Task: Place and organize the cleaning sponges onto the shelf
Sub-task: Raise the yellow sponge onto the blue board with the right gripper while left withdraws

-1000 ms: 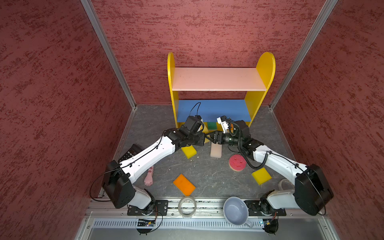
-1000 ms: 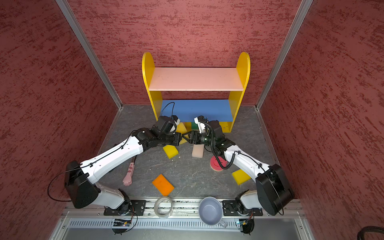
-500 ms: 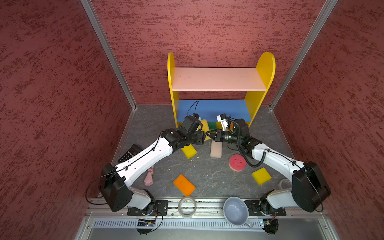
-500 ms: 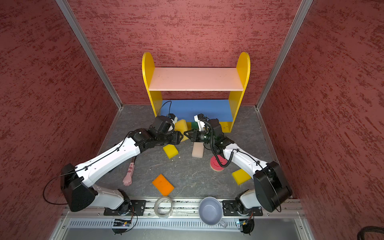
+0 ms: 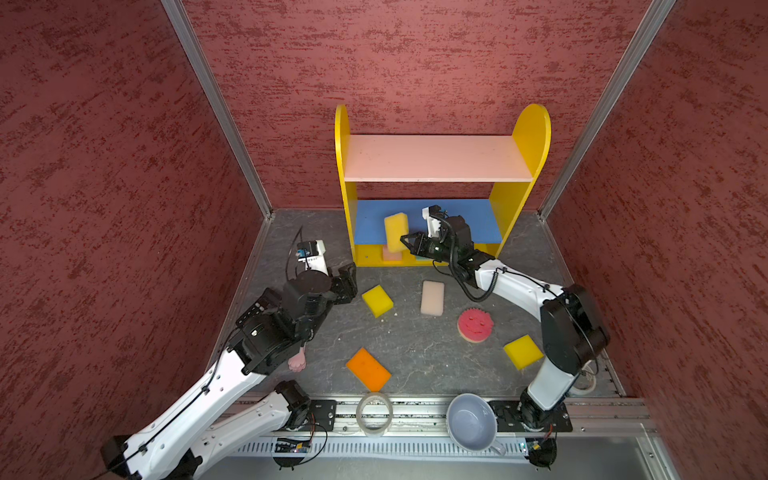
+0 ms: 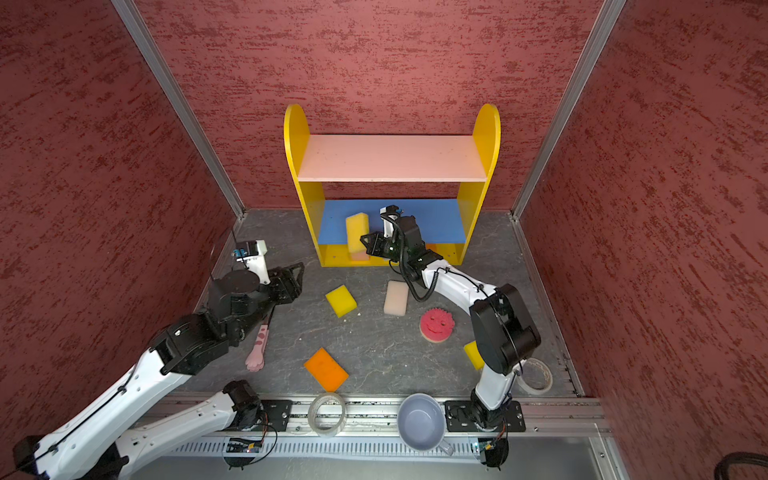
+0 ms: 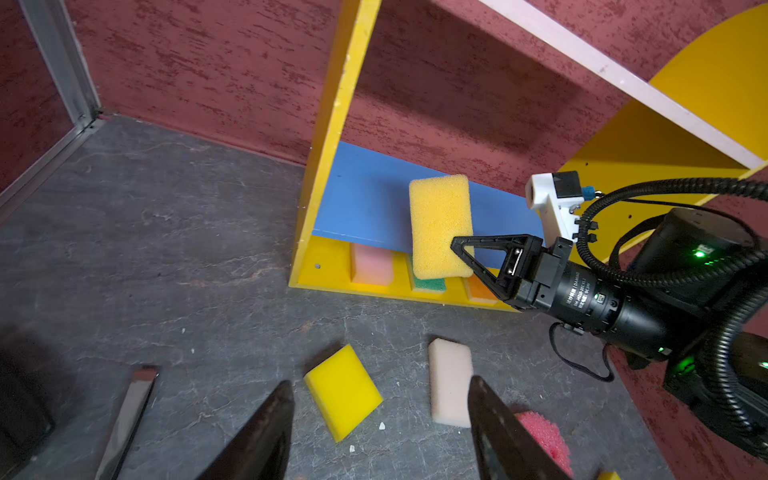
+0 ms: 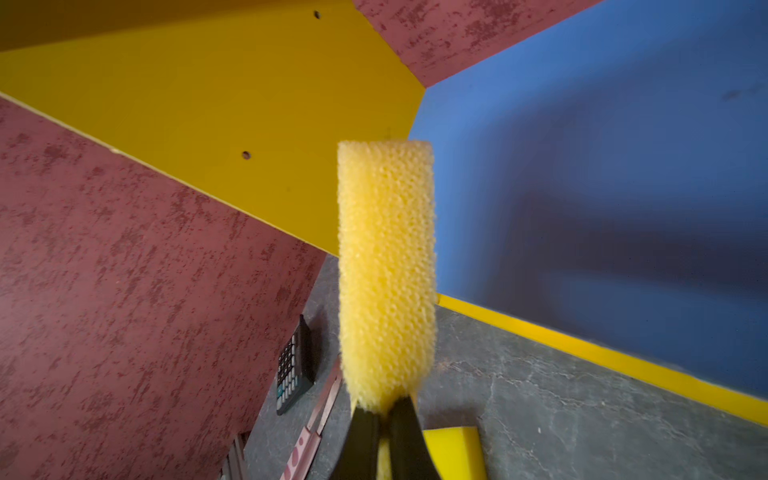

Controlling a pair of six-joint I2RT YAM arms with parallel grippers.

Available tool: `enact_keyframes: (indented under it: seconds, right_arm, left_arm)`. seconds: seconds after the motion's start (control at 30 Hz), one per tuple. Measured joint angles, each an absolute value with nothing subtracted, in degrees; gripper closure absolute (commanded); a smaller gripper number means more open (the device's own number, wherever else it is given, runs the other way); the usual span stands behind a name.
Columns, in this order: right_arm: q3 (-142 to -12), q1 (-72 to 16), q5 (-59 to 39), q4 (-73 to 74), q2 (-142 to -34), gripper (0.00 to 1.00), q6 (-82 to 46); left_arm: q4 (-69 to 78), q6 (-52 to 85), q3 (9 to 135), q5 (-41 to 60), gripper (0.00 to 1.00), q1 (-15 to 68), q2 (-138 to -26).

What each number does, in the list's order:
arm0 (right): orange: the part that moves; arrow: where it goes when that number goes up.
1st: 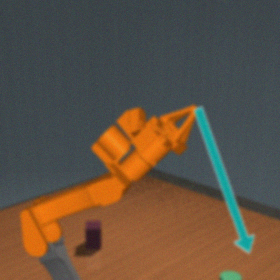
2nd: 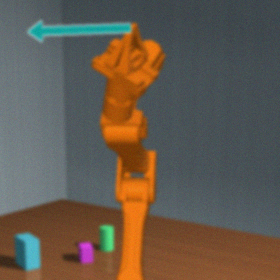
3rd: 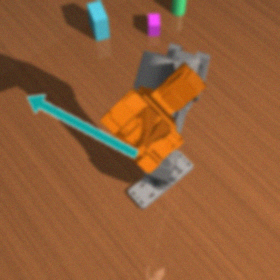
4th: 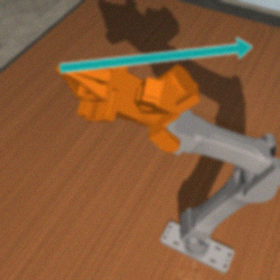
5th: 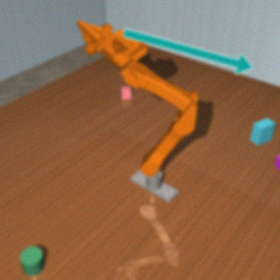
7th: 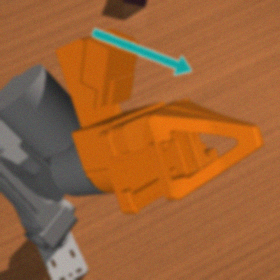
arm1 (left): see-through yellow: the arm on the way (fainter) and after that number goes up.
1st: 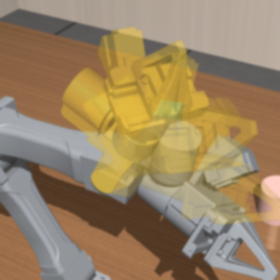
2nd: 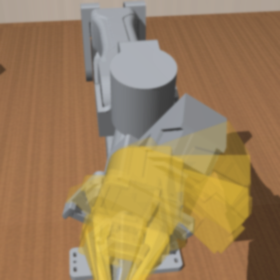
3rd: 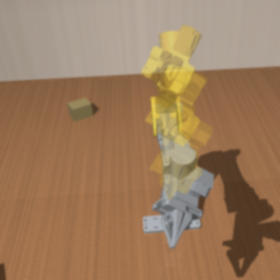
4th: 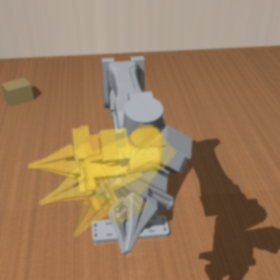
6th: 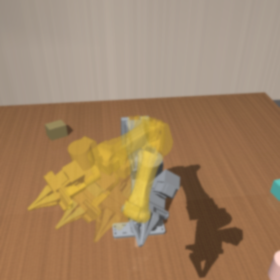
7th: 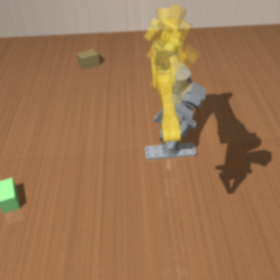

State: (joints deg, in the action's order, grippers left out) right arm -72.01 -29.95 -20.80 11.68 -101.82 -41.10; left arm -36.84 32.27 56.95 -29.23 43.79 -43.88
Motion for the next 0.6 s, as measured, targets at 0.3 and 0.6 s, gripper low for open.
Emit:
enact_keyframes:
  seconds: [0.3, 0.6]
  right_arm:
    - [-80.47, -29.89, -15.07, 11.70, -109.97, 1.00, -44.29]
    - [-86.96, -29.85, -13.21, 11.44, -116.46, 0.95, -46.48]
  left_arm:
    - [-40.25, 34.96, 55.81, -33.15, 0.34, 45.36, -45.84]
    - [-42.09, 34.94, 56.64, -34.11, 0.32, 46.04, -48.31]
